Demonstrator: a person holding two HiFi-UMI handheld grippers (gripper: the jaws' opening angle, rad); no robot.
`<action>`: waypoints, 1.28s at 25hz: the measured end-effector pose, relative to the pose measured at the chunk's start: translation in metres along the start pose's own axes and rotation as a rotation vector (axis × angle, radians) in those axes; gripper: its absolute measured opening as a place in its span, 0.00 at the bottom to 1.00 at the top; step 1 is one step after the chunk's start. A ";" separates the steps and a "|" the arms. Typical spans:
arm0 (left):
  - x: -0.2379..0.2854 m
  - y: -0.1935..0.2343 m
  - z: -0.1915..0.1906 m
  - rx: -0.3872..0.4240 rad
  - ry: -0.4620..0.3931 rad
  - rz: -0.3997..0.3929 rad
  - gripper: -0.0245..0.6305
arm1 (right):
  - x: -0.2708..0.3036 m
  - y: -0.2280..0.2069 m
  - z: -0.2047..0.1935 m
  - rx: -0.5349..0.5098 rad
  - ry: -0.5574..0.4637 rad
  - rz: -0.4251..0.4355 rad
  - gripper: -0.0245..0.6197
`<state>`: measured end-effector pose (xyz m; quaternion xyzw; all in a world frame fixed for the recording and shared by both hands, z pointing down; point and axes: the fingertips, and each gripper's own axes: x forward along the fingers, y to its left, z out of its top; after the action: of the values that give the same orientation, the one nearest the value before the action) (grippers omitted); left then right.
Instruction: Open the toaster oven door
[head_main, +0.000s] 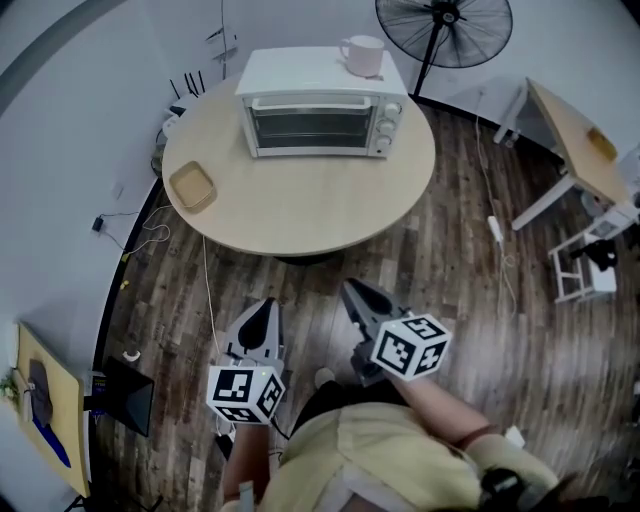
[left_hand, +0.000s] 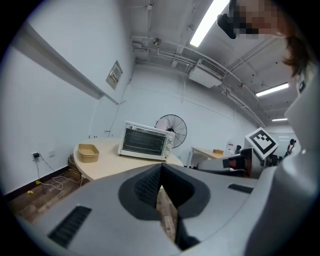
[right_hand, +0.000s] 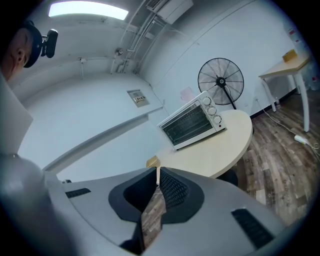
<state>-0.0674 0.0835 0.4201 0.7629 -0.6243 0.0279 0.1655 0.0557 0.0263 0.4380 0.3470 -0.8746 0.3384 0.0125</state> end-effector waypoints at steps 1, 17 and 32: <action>0.003 0.007 0.001 -0.002 -0.001 0.005 0.04 | 0.004 0.001 0.002 0.009 -0.004 -0.005 0.04; 0.043 0.040 0.017 -0.026 -0.017 -0.013 0.04 | 0.056 -0.007 0.044 0.128 -0.065 -0.036 0.18; 0.130 0.094 0.056 0.003 0.002 0.064 0.04 | 0.150 -0.048 0.127 0.298 -0.172 -0.036 0.24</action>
<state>-0.1381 -0.0711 0.4198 0.7428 -0.6482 0.0348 0.1641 -0.0020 -0.1651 0.4066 0.3881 -0.8064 0.4330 -0.1077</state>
